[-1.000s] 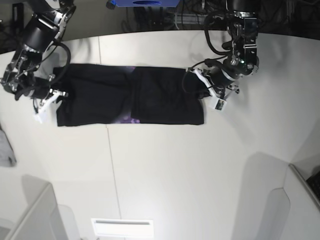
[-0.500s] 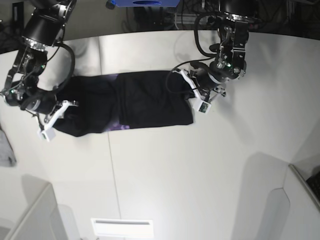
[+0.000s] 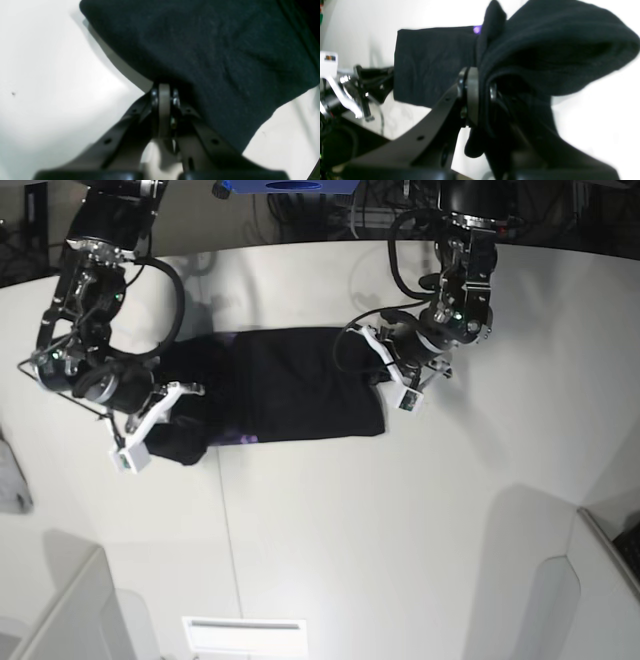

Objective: Fold the T-shirt properly
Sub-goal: 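Fold the right gripper's end over toward the left gripper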

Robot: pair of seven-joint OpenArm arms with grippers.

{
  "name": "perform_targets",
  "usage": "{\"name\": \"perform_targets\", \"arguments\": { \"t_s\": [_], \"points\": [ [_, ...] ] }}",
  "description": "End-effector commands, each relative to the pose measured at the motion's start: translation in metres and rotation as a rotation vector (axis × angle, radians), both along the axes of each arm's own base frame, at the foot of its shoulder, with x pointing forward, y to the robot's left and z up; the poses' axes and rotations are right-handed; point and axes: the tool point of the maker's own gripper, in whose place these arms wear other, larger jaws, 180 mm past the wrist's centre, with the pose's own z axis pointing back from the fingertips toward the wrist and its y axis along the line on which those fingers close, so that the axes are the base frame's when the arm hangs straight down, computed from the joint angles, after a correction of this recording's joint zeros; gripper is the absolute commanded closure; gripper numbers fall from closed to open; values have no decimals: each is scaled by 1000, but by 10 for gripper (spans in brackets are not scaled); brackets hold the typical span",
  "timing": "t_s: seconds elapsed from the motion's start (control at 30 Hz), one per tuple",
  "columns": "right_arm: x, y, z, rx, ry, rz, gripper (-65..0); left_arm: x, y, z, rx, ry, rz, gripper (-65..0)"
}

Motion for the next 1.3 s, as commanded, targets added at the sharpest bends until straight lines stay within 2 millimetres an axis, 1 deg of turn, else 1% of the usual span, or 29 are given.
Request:
{"name": "perform_targets", "arguments": {
  "t_s": [0.0, 0.17, 0.27, 0.43, 0.53, 0.6, 0.77, 0.87, 0.97, 1.1, 1.17, 1.27],
  "points": [
    [8, 5, 12, 19, -49, 5, 0, 4, -2, 6, -8, -19, -2, 0],
    [4, 29, 14, 63, -54, 36, 0, 1, -2, 4, -6, -13, -2, 0],
    [-1, 40, 21, 85, -78, 38, 0, 0, -2, 3, -5, -10, -4, 0],
    [-2, 42, 21, 92, -78, 36, 0, 0, -4, 4, -17, -8, -2, 0],
    [-1, 40, 22, 88, -84, 35, 0, 1, -17, 6, -31, -13, -15, 0],
    [0, 40, 23, 88, -87, 35, 0, -2, -28, 4, -27, -10, -47, 0],
    [0, 42, 24, 92, -87, 36, 0, 0, -40, 0, -35, 4, -67, 0],
    [0, 42, 25, 93, -92, 37, 0, 2, -43, 0, -42, 4, -58, 0],
    [1, 43, 32, 87, -115, 41, 0, 3, -45, 1, -44, 1, -62, 0],
    [0, 43, 32, 87, -115, 41, 0, 4, -47, 4, -46, -7, -65, 0],
    [0, 47, 31, 88, -112, 54, 0, 4, -47, 4, -46, -8, -67, 0],
    [0, 64, 33, 98, -131, 99, 0, 5, -46, 5, -46, -10, -64, 0]
  ]
}}
